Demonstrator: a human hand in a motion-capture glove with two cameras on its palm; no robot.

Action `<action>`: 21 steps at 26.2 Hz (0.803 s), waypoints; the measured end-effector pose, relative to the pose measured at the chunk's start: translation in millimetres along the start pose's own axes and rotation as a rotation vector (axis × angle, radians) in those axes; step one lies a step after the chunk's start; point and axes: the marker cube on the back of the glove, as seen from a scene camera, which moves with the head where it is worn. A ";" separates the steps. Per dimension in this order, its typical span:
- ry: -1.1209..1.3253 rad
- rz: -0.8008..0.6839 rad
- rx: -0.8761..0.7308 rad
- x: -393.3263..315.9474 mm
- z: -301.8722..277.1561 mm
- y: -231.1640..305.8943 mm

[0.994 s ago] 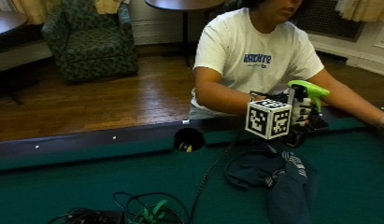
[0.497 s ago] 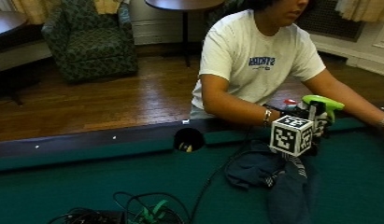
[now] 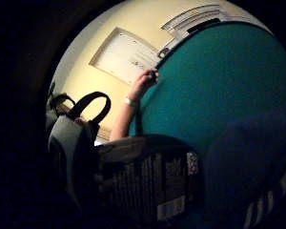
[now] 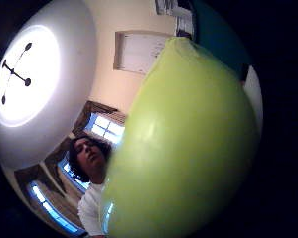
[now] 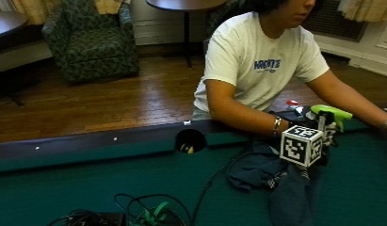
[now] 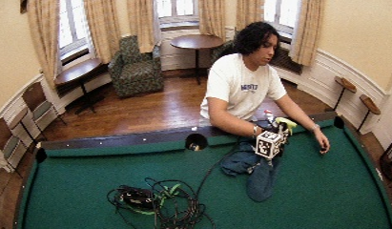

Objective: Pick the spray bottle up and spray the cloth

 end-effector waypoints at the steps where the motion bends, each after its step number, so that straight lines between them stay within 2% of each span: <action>1: -0.001 0.000 0.000 0.7 0.1 -1.5; 21: -0.085 0.010 -0.018 17.6 -0.4 -40.4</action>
